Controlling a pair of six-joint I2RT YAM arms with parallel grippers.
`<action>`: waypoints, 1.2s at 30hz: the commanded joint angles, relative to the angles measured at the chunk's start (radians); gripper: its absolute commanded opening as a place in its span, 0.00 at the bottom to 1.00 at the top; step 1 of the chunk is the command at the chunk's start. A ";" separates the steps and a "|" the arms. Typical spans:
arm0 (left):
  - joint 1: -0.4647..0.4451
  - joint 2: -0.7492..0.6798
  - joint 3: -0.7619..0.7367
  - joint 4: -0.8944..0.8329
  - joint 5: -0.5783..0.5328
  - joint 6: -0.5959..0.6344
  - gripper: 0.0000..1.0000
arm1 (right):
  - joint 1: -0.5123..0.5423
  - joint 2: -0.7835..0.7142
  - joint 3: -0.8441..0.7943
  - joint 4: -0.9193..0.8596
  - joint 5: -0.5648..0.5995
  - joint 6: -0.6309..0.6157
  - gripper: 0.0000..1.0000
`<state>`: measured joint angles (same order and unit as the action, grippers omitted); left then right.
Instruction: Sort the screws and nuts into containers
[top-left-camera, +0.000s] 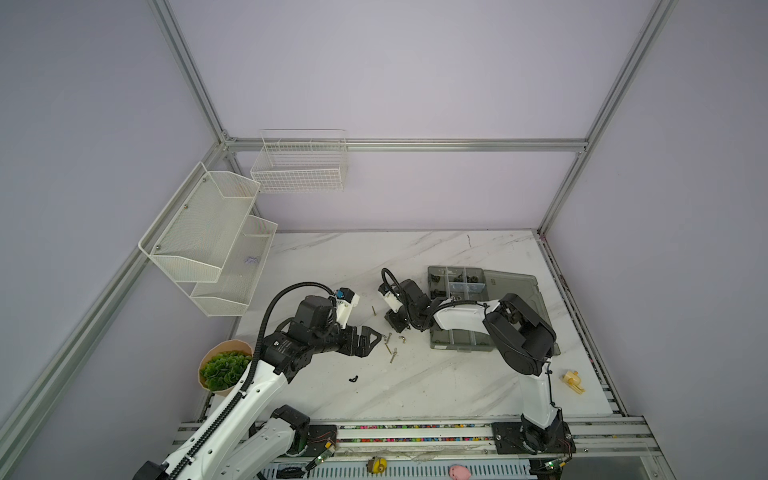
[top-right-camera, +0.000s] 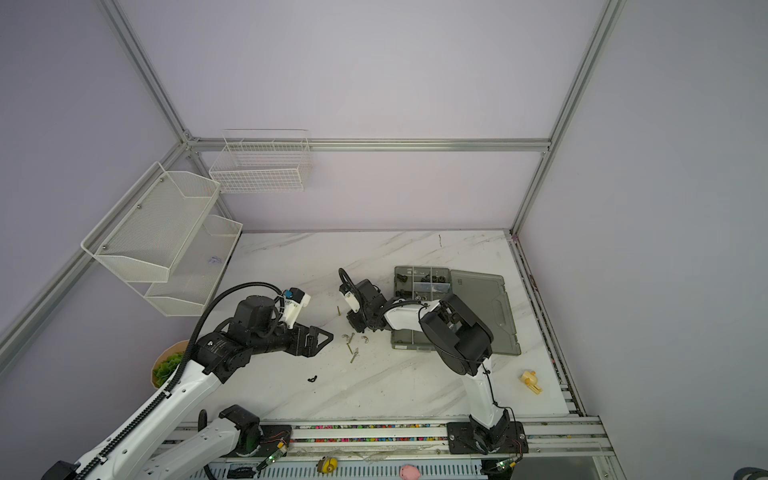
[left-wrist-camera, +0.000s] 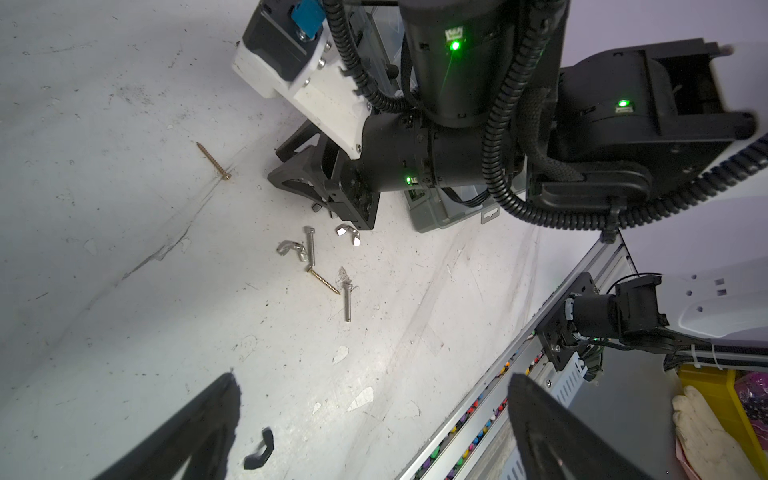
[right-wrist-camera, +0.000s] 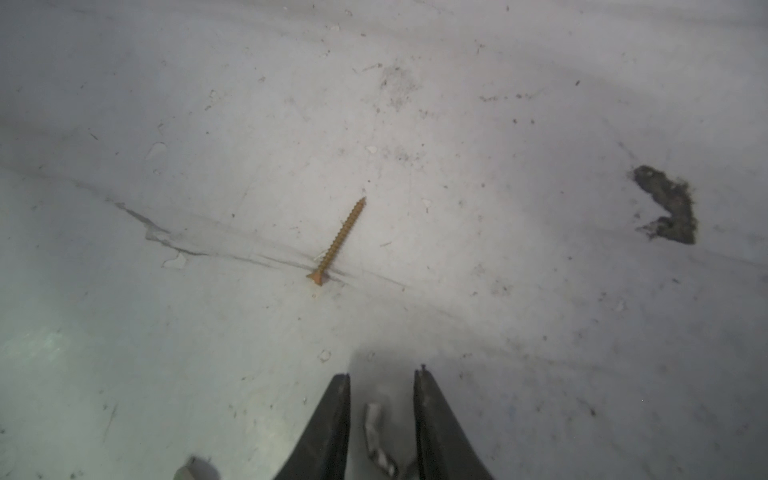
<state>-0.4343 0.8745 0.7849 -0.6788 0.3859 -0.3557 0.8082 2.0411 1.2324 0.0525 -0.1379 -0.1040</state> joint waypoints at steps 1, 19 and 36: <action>0.000 -0.003 -0.009 0.010 0.015 0.009 0.99 | 0.006 0.032 0.012 -0.050 0.018 -0.013 0.23; -0.001 -0.011 -0.011 0.015 0.030 0.004 1.00 | 0.005 -0.077 -0.061 0.071 0.107 0.028 0.00; -0.012 -0.043 -0.021 0.036 0.080 0.000 1.00 | -0.072 -0.279 -0.201 0.217 0.153 0.109 0.00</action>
<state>-0.4408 0.8524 0.7849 -0.6746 0.4301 -0.3565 0.7837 1.8141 1.0554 0.2142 -0.0006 -0.0437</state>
